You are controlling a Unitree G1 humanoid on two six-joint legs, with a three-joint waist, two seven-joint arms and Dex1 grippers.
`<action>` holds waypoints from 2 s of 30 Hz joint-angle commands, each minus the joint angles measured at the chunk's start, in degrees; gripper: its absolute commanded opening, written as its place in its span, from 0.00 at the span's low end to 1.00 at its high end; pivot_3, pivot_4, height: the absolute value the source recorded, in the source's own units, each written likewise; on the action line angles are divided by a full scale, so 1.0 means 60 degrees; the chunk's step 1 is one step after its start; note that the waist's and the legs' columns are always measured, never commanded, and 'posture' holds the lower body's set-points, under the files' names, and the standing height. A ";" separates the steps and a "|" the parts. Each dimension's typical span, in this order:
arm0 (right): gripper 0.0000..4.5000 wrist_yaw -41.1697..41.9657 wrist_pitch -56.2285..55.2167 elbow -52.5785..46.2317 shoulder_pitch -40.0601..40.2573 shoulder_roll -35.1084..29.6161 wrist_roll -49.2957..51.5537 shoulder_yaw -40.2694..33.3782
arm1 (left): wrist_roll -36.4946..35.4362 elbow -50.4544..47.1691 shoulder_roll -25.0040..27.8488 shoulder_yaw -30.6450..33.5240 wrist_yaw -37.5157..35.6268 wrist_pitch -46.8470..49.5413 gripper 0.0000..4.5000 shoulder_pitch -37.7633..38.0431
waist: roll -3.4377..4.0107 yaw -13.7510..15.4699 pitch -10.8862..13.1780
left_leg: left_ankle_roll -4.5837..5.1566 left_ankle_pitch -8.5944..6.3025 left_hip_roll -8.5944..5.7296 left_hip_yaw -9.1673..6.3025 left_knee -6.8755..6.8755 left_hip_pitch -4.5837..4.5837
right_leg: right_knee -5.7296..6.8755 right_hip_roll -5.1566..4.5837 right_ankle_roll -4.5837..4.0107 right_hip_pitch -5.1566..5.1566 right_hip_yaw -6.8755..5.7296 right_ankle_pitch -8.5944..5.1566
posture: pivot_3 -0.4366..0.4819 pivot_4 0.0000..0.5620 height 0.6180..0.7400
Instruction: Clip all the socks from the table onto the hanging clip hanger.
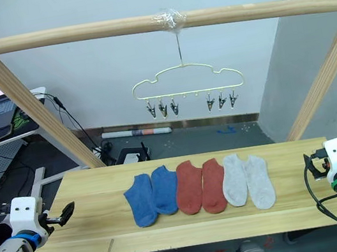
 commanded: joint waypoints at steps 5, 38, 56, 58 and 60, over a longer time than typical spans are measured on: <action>1.00 0.0247 -0.0090 -0.0286 -0.0110 -0.0209 0.0147 -0.0130 | -0.0237 -0.0213 0.0410 0.0344 -0.0137 -0.0048 0.99 -0.0115 | 0.0000 -0.0001 0.0000 | 0.0000 0.0000 0.0000 -0.0001 0.0000 0.0002 | 0.0002 0.0000 0.0000 0.0001 0.0000 0.0000 | 0.60 0.22 1.00; 1.00 0.3357 -0.0324 -0.1217 -0.1668 -0.0544 0.1739 0.1027 | -0.1627 -0.7454 -0.1169 0.0124 0.1353 0.2582 0.99 0.1117 | -0.0008 -0.0057 0.0077 | 0.0001 0.0001 0.0000 -0.0002 0.0020 0.0017 | 0.0011 0.0000 0.0000 0.0022 0.0009 -0.0001 | 0.57 0.31 1.00; 1.00 0.4500 0.2028 -0.3424 -0.4299 -0.0273 0.3703 0.2814 | 0.0363 -0.6294 -0.4893 -0.3468 0.4033 0.1667 0.91 -0.2738 | -0.0038 -0.0098 0.0424 | 0.0008 -0.0004 -0.0010 -0.0033 0.0125 -0.0047 | 0.0023 0.0020 0.0031 0.0026 0.0010 0.0016 | 0.48 0.39 1.00; 1.00 0.4489 0.2244 -0.3563 -0.4381 -0.0299 0.3820 0.2813 | 0.0533 -0.5858 -0.5150 -0.3586 0.4146 0.1434 0.80 -0.2989 | -0.0045 -0.0105 0.0449 | 0.0008 -0.0005 -0.0009 -0.0034 0.0135 -0.0055 | 0.0023 0.0020 0.0038 0.0023 0.0011 0.0021 | 0.47 0.40 1.00; 1.00 0.4426 0.2443 -0.3661 -0.4483 -0.0344 0.3927 0.2776 | 0.0702 -0.5418 -0.5319 -0.3659 0.4242 0.1173 0.67 -0.3197 | -0.0048 -0.0118 0.0477 | 0.0008 -0.0005 -0.0011 -0.0034 0.0138 -0.0060 | 0.0021 0.0020 0.0038 0.0023 0.0011 0.0021 | 0.45 0.40 1.00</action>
